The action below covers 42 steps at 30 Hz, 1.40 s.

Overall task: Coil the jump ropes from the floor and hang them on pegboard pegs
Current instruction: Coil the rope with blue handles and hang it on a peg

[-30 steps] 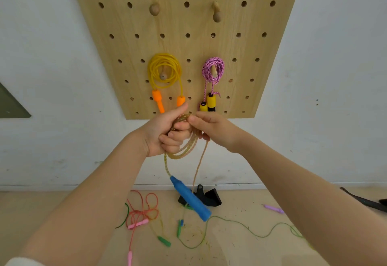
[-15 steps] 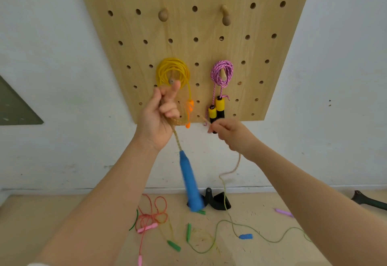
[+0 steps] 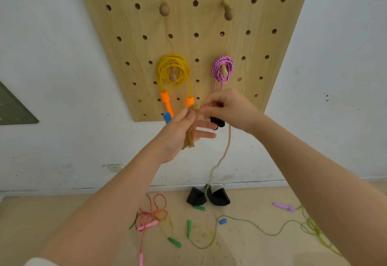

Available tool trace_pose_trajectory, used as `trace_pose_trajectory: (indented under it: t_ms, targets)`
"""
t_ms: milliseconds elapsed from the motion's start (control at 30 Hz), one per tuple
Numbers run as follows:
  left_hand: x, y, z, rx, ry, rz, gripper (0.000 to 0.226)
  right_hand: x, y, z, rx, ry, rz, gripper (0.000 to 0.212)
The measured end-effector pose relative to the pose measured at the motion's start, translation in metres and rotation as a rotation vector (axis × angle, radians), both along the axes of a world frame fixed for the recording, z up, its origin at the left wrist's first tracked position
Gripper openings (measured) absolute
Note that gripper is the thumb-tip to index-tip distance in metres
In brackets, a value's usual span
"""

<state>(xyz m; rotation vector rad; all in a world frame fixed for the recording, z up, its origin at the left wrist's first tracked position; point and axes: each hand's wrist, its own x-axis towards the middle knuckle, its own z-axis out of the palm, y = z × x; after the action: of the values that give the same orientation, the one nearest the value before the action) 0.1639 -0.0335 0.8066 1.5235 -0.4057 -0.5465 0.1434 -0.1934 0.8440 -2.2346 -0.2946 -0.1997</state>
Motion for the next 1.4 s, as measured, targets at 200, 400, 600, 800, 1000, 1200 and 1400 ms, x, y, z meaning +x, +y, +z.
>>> trace_pose_trajectory:
  t_ms: [200, 400, 600, 800, 1000, 1200, 1400]
  targets:
    - [-0.011, 0.0, 0.032, -0.244, 0.178, -0.144, 0.031, 0.006, 0.003, -0.02, 0.547, 0.079, -0.057, 0.016]
    - [0.0, 0.01, 0.026, -0.46, 0.24, -0.063, 0.027, -0.005, 0.029, -0.051, 0.279, 0.352, -0.043, 0.039]
    - [0.024, 0.012, -0.003, -0.332, 0.205, 0.257, 0.02, -0.025, 0.032, -0.05, -0.214, 0.549, 0.202, 0.032]
    - [0.02, -0.005, -0.016, 0.077, 0.003, 0.14, 0.03, -0.033, 0.012, -0.018, -0.164, 0.227, 0.191, 0.016]
    - [-0.024, -0.052, 0.012, -0.053, 0.078, -0.168, 0.05, -0.03, -0.045, -0.011, 0.148, 0.011, -0.197, 0.02]
    - [-0.027, -0.088, 0.021, -0.073, 0.103, -0.169, 0.044, -0.04, -0.09, -0.021, 0.348, 0.135, -0.174, 0.018]
    - [-0.027, -0.122, 0.02, -0.017, 0.182, -0.09, 0.05, -0.045, -0.133, -0.032, 0.448, 0.104, -0.348, 0.021]
